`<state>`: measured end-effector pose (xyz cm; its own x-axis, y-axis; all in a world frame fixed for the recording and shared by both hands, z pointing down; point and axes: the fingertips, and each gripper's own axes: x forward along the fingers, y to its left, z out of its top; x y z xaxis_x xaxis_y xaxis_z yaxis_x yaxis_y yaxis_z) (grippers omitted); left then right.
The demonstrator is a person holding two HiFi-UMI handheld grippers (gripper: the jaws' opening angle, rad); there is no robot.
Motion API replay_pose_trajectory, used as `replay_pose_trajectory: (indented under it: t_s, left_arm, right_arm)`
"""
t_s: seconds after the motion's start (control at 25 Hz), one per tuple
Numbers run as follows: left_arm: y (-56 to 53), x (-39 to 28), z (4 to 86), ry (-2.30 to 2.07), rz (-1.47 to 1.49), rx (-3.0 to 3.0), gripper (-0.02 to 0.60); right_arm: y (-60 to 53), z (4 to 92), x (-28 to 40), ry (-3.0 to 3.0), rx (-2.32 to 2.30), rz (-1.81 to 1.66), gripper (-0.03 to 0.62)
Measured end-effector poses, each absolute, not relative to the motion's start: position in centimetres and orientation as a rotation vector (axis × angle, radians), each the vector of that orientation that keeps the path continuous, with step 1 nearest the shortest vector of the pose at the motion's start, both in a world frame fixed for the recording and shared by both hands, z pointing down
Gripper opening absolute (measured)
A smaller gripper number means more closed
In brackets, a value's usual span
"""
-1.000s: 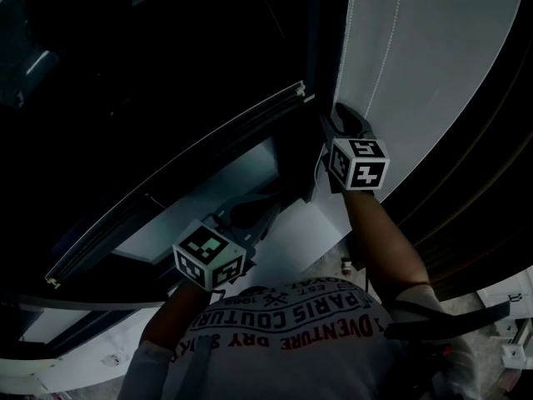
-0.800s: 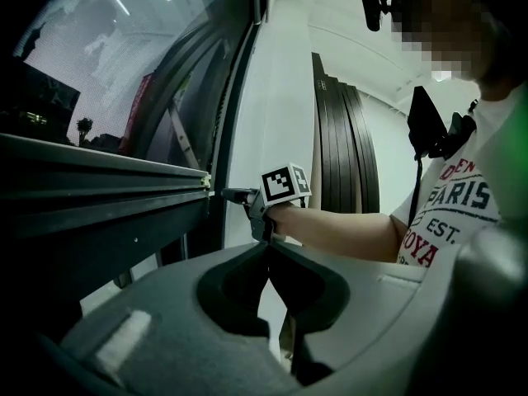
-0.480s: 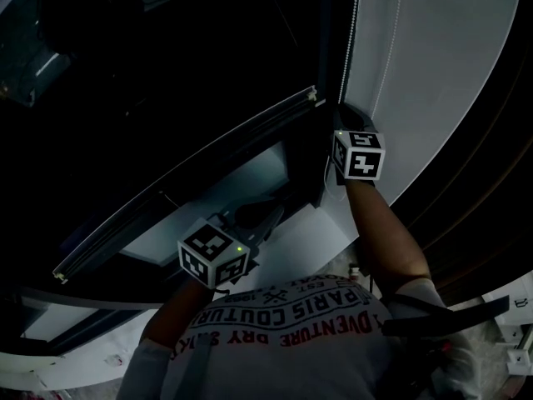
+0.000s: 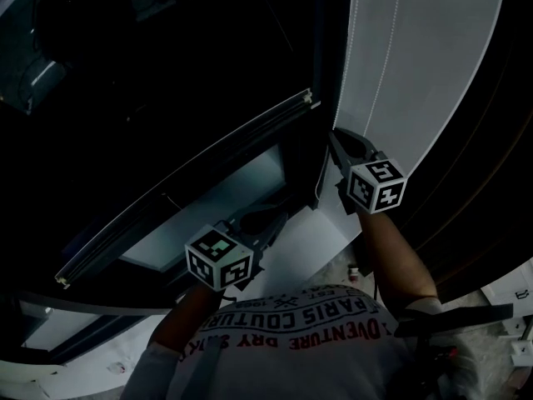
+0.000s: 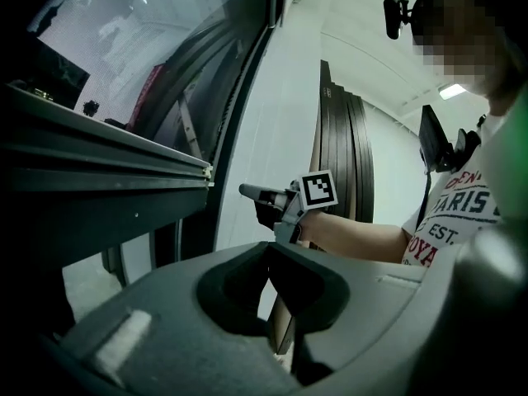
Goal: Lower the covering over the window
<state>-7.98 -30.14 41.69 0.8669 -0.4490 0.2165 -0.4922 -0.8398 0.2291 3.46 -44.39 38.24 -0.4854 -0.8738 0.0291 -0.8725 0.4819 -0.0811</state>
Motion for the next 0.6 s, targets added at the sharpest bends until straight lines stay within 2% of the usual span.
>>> replay_pose_trajectory:
  t_s: [0.6]
  left_arm:
    - [-25.5,-9.2,40.2,-0.610,0.168,2.766,0.003]
  right_arm:
    - [-33.0,39.0,-0.5,2.836,-1.451,-0.150,0.003]
